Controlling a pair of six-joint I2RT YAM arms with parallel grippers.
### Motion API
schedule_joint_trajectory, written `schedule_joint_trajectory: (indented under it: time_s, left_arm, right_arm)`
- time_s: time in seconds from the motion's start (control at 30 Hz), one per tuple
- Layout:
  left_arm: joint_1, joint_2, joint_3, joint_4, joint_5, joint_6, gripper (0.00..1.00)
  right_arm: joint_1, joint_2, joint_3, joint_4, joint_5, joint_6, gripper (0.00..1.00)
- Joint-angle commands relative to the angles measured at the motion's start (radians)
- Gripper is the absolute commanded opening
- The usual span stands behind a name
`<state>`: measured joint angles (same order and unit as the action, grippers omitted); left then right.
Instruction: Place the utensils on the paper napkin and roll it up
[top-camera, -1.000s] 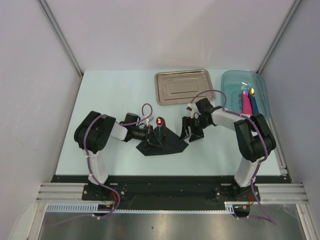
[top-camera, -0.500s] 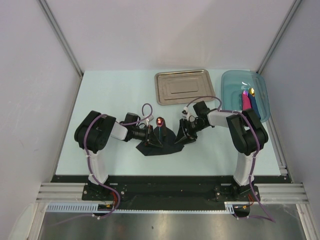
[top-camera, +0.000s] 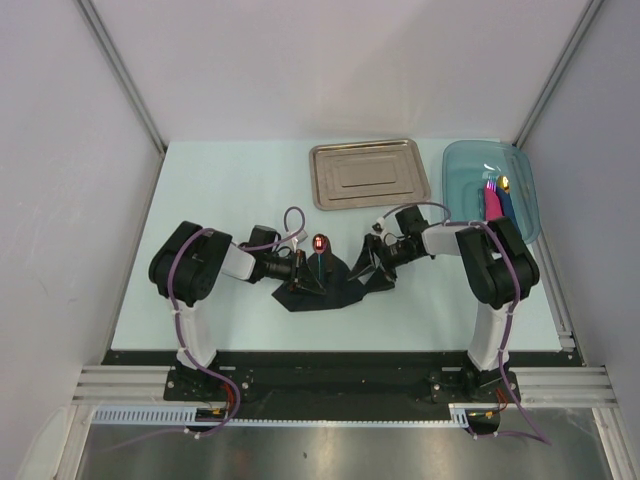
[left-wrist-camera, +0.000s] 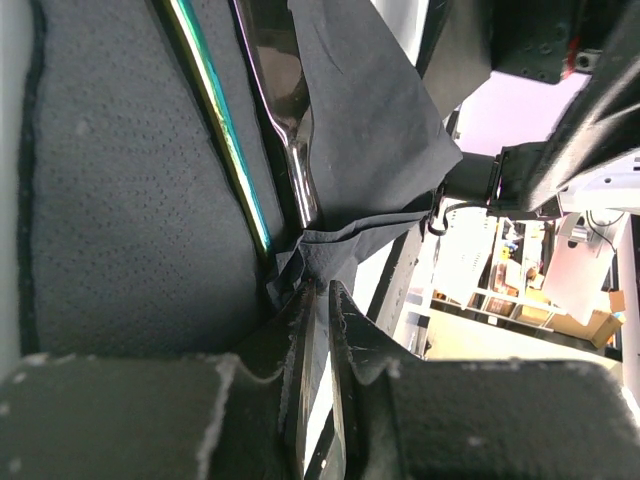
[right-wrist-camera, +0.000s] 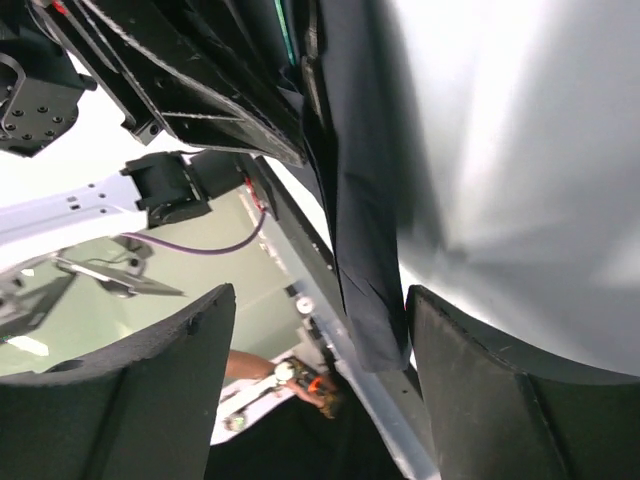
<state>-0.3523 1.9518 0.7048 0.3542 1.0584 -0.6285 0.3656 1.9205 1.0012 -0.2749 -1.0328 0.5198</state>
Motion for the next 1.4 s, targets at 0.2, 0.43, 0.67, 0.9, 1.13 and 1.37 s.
schedule_joint_trajectory:
  time_s: [0.2,0.43,0.67,0.9,1.13,1.37]
  left_arm:
    - [0.015,0.019,0.032,0.026,-0.037,0.015,0.17]
    - [0.015,0.015,0.025,0.029,-0.040,0.013,0.17]
    - [0.018,0.010,0.016,0.031,-0.041,0.015,0.17]
    - [0.021,0.009,0.024,0.026,-0.044,0.015,0.18]
    - [0.021,0.013,0.028,0.031,-0.048,0.007,0.18]
    - [0.021,0.013,0.032,0.038,-0.054,-0.004,0.17]
  right_arm:
    - [-0.008,0.041,-0.085,0.025,-0.105,0.098,0.73]
    - [-0.059,0.021,-0.104,0.124,-0.078,0.180,0.76]
    - [-0.063,0.015,-0.069,0.258,-0.151,0.278,0.68]
    - [-0.059,0.003,-0.090,0.313,-0.151,0.327,0.47]
    - [-0.056,-0.015,-0.098,0.290,-0.113,0.307,0.53]
    - [-0.002,0.041,0.010,0.117,-0.085,0.164,0.33]
